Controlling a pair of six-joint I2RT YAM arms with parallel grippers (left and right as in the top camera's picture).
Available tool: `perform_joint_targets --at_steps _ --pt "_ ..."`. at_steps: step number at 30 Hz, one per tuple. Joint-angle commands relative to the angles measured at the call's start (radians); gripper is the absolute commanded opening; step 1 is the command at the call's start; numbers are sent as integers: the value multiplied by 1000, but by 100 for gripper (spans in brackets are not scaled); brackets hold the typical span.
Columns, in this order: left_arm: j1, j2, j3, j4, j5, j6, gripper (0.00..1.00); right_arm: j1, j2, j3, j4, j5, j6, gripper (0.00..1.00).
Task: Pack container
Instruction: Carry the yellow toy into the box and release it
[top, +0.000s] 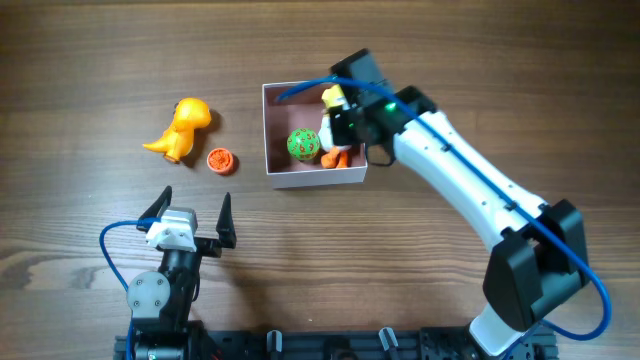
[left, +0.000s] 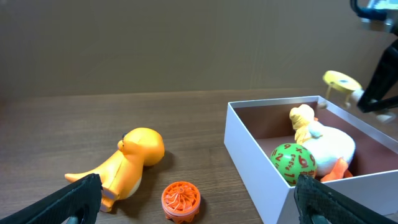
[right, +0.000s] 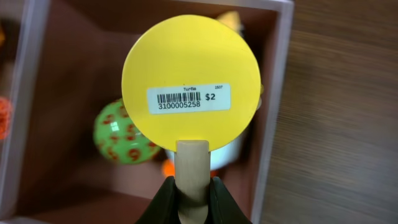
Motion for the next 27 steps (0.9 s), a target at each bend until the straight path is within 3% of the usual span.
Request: perform_joint_targets --at_steps 1,6,19,27 --pt "-5 -7 -8 2 18 19 100 48 -26 20 35 60 -69 7" --pt "-5 -7 -8 2 18 19 100 70 -20 12 96 61 -116 9" --pt "-5 -7 -8 2 18 19 100 70 105 11 278 7 -82 9" --pt "-5 -7 -8 2 18 19 100 70 153 11 296 3 -82 9"
